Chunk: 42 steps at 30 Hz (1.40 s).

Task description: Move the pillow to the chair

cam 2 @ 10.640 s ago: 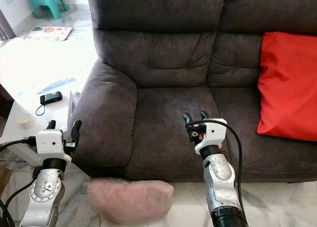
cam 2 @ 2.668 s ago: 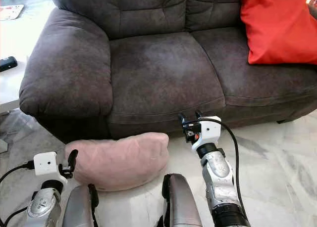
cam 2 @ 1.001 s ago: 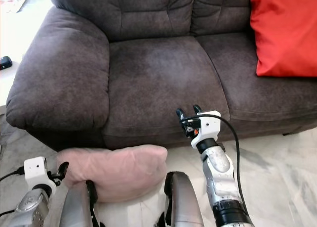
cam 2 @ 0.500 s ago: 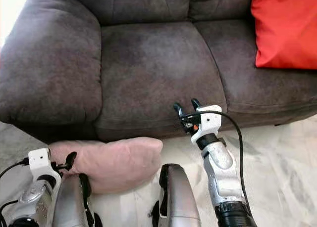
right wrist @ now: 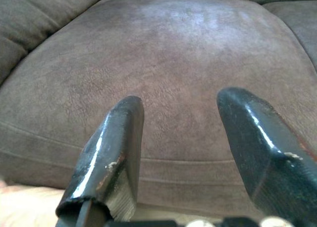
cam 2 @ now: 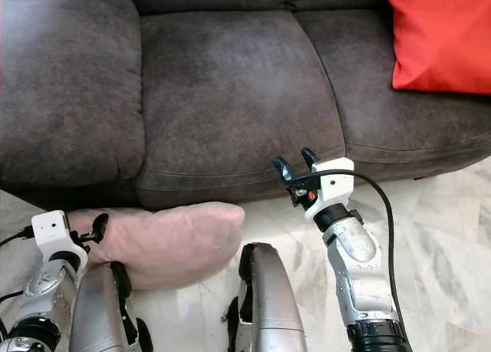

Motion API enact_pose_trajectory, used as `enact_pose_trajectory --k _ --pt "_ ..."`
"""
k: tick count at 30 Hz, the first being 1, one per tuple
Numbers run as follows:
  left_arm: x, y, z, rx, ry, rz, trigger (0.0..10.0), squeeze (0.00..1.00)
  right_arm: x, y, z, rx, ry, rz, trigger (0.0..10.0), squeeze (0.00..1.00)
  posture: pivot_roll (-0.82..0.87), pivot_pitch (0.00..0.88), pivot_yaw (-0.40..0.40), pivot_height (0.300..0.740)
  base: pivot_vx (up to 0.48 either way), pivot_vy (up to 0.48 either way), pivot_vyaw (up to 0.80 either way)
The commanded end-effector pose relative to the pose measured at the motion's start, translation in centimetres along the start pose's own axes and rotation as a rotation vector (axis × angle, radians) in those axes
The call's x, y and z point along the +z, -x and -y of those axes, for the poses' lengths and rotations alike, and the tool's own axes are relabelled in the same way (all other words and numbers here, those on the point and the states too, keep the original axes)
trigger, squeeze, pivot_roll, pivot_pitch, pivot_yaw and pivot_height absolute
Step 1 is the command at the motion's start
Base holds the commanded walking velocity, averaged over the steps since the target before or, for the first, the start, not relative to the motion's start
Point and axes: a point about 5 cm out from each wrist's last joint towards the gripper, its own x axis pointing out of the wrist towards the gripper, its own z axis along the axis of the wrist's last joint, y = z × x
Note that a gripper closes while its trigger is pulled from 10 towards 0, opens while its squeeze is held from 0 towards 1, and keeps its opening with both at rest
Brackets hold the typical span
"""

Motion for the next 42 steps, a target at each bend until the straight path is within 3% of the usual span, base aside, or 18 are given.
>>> enact_pose_trajectory --k 1,4,10,17,18,19,20,21,42 --pt "-1.3 0.5 -0.6 0.045 -0.008 -0.055 10.0 0.0 0.1 0.7 0.5 -0.005 0.003 -0.013 10.0 0.0 -0.08 0.366 -0.196 0.521 0.0 0.0 0.0" --pt "-1.6 0.7 -1.8 0.137 -0.009 -0.082 10.0 0.0 0.6 1.0 0.7 0.006 0.012 -0.022 10.0 0.0 -0.09 0.372 -0.212 0.521 0.0 0.0 0.0" --pt "-2.0 0.9 -2.9 0.24 -0.01 -0.112 10.0 0.0 0.8 1.0 0.5 0.021 0.014 -0.032 10.0 0.0 -0.09 0.371 -0.223 0.521 0.0 0.0 0.0" --pt "-3.0 1.1 -2.0 0.189 0.023 -0.144 10.0 0.0 1.3 1.0 0.8 0.033 0.022 -0.043 10.0 0.0 -0.12 0.37 -0.241 0.521 0.0 0.0 0.0" --pt "-3.1 1.2 -2.1 0.198 0.03 -0.15 9.4 0.0 1.5 1.1 1.0 0.032 0.029 -0.044 10.0 0.0 -0.13 0.371 -0.243 0.521 0.0 0.0 0.0" --pt "-3.1 1.2 -2.1 0.198 0.03 -0.15 9.4 0.0 1.5 1.1 1.0 0.032 0.029 -0.044 10.0 0.0 -0.13 0.371 -0.243 0.521 0.0 0.0 0.0" --pt "-3.1 1.2 -2.1 0.205 0.033 -0.148 3.7 0.0 1.6 1.2 1.1 0.03 0.033 -0.044 10.0 0.0 -0.13 0.371 -0.243 0.521 0.0 0.0 0.0" --pt "-3.2 1.3 -2.2 0.218 0.036 -0.148 0.0 0.0 1.7 1.3 1.2 0.029 0.037 -0.047 10.0 0.0 -0.13 0.372 -0.245 0.521 0.0 0.0 0.0" --pt "-2.6 1.0 -2.2 0.204 0.033 -0.118 0.0 0.0 1.5 1.1 0.9 0.032 0.027 -0.058 10.0 0.0 -0.13 0.364 -0.24 0.521 0.0 0.0 0.0"
